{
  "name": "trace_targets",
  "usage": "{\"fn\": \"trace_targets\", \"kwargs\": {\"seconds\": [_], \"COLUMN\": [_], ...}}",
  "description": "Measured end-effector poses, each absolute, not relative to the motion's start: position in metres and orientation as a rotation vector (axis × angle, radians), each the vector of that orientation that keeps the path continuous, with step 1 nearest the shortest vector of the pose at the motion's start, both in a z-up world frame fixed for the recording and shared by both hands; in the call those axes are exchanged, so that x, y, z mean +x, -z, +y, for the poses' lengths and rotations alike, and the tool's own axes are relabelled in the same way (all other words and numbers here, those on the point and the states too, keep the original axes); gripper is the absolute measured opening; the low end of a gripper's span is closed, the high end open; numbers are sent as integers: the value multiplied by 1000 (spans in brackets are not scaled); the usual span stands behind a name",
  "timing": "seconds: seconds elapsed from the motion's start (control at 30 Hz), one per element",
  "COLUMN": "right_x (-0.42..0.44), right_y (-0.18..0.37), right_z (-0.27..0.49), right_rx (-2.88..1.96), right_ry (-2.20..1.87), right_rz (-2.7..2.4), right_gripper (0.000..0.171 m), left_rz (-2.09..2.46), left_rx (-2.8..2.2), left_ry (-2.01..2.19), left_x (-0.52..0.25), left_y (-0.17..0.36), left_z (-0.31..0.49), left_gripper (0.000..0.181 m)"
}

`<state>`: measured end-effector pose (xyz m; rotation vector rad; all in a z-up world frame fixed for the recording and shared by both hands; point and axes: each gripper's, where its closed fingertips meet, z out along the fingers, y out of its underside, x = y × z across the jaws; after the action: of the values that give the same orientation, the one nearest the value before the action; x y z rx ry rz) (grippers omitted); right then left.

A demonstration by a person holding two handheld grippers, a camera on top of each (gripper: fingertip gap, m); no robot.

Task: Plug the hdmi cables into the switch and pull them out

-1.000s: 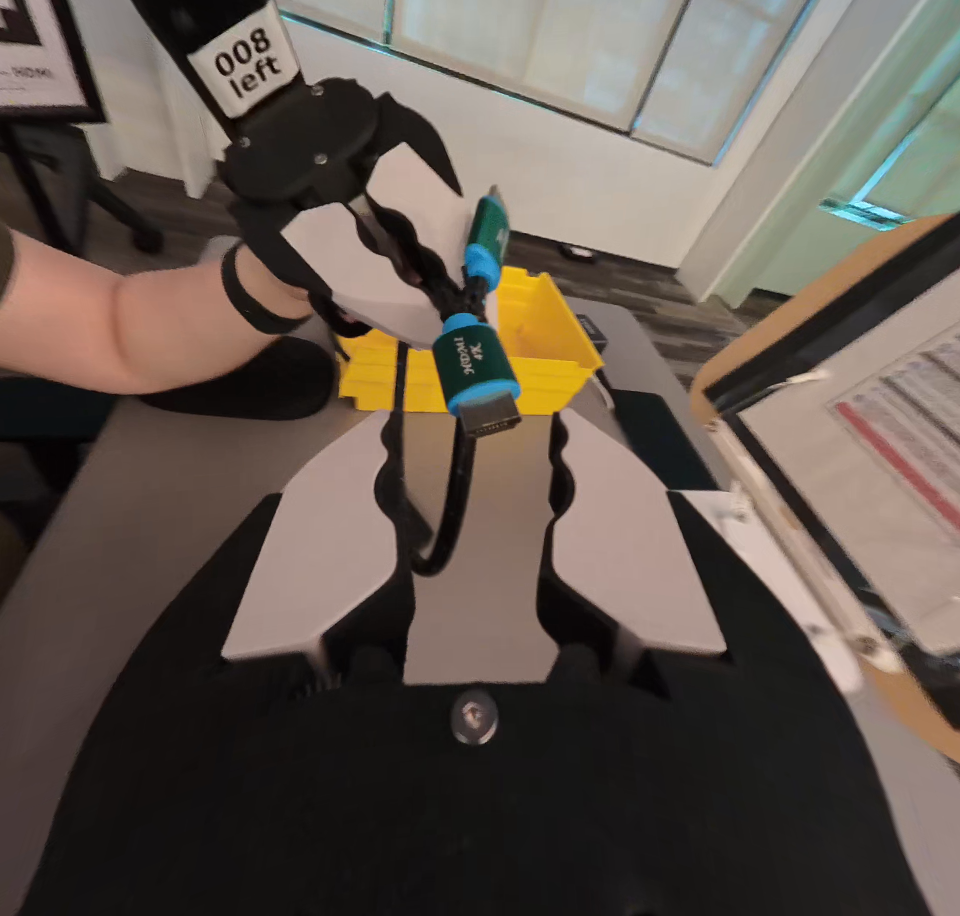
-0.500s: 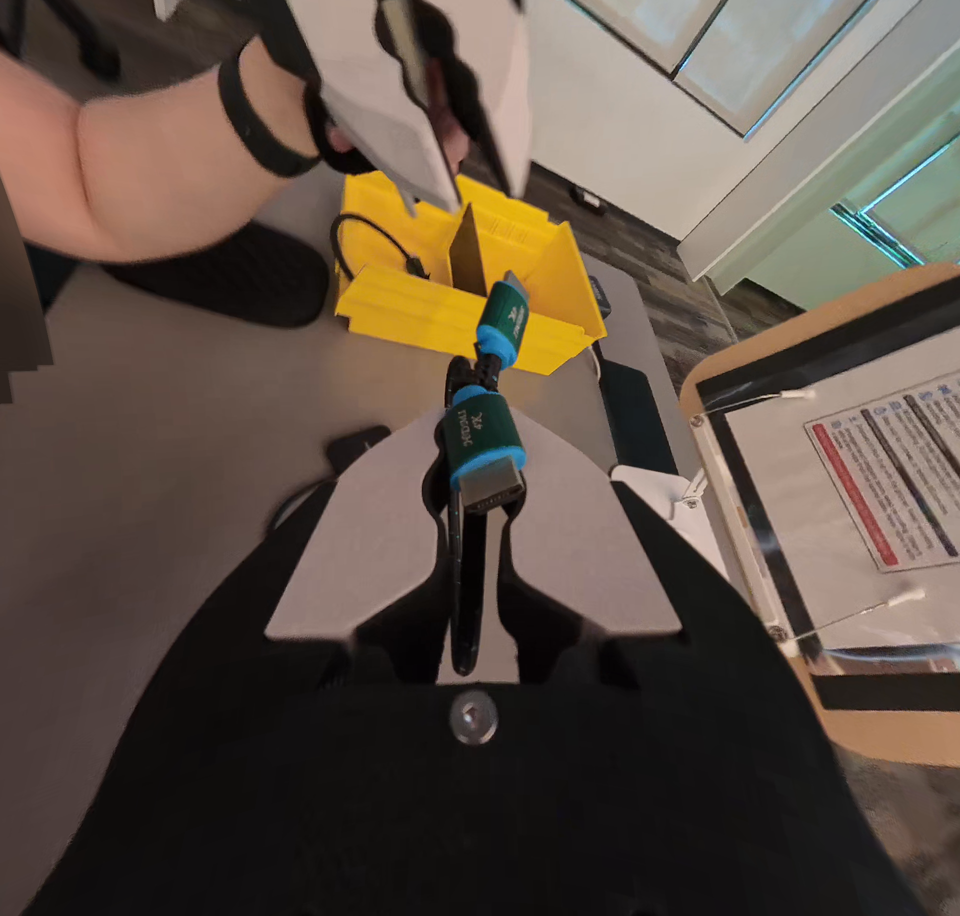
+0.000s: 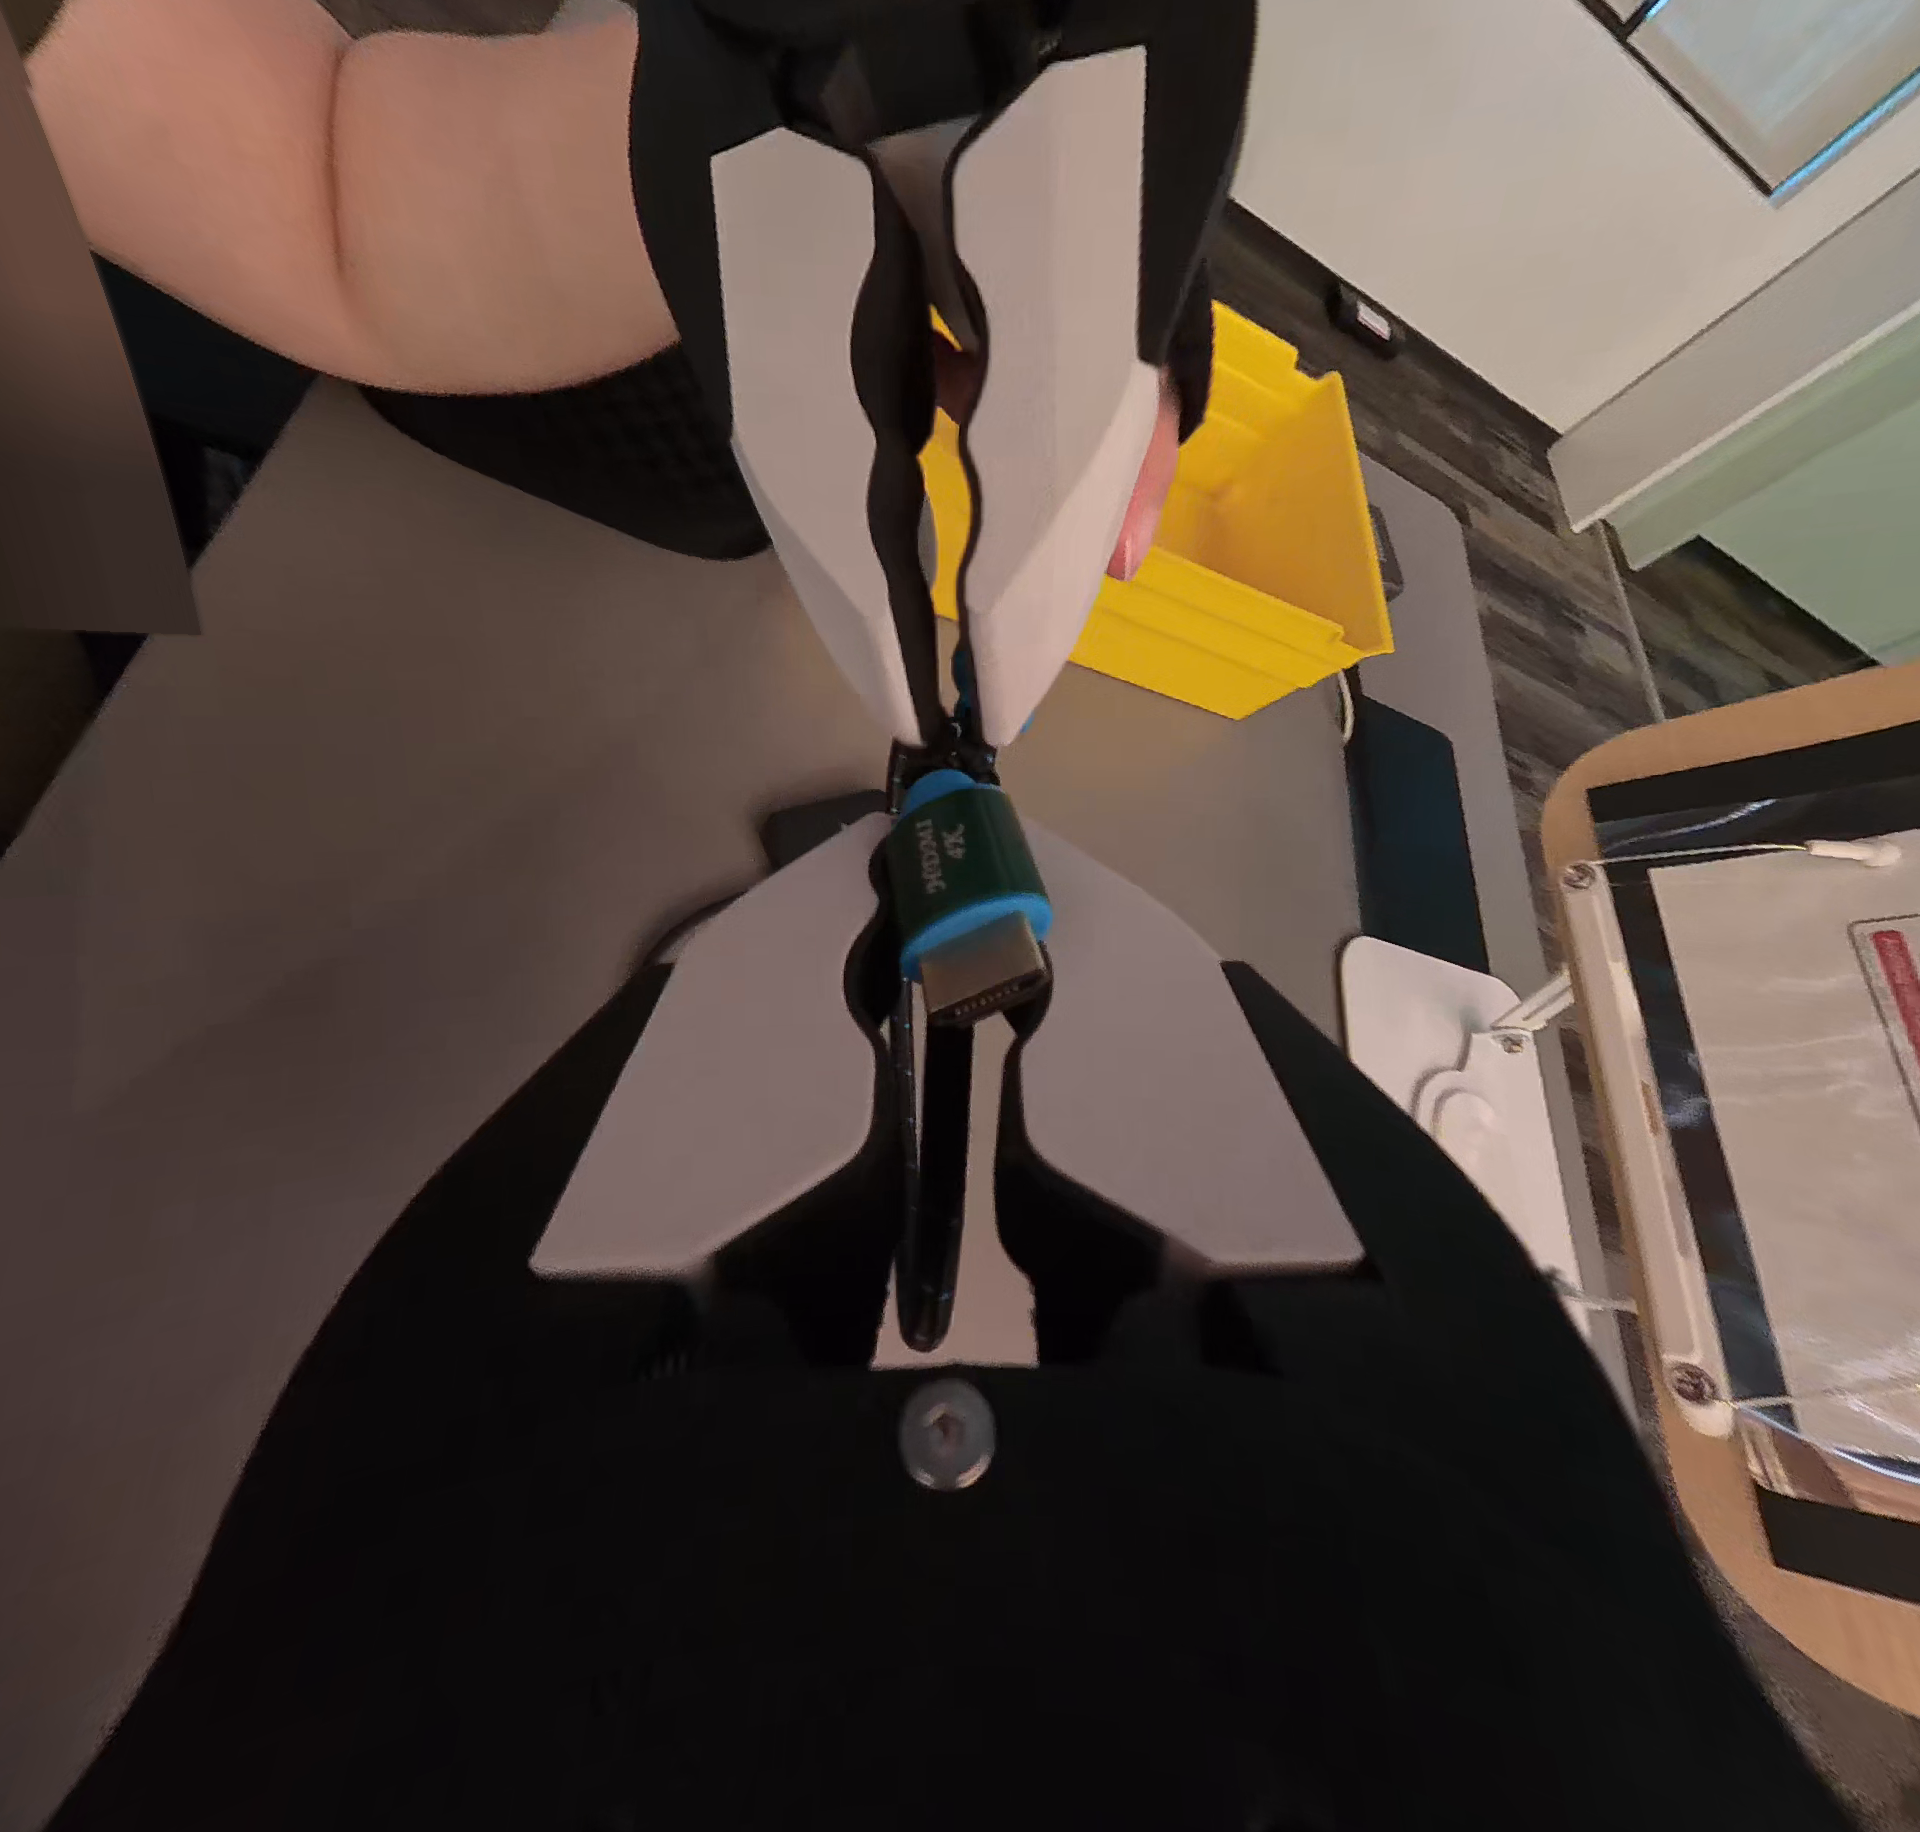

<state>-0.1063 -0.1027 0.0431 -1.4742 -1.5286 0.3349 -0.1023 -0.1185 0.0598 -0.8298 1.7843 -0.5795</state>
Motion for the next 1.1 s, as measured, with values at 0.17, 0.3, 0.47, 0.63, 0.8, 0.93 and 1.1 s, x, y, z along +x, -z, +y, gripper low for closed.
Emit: {"fn": "trace_targets", "kwargs": {"seconds": [0.17, 0.3, 0.47, 0.63, 0.8, 0.93, 1.1], "right_x": [-108, -104, -100, -103, -103, -104, -103], "right_y": [-55, -59, -54, -49, -57, -63, -59], "right_z": [-105, -104, -101, -100, -100, -108, -102], "right_rx": [-1473, -1487, -1472, -1440, -1373, -1306, -1338], "right_ry": [-454, -496, -454, -457, -444, -472, -446], "right_rz": [-1465, -1434, -1458, -1483, -1466, -1477, -1469], "right_gripper": [10, 6, 6, 6, 6, 6, 7], "left_rz": [1751, 1719, 1683, 1726, 1801, 1817, 1779], "left_rx": [-773, -782, -873, -924, -985, -972, -900], "left_ry": [591, 576, 587, 623, 457, 502, 498], "left_x": [-104, -105, -110, -113, -122, -123, -117], "left_y": [-70, -75, -75, -66, -50, -50, -58], "left_z": [-123, -121, -105, -104, -91, -97, -100], "left_gripper": [4, 0, 18, 20, 25, 30, 14]}}
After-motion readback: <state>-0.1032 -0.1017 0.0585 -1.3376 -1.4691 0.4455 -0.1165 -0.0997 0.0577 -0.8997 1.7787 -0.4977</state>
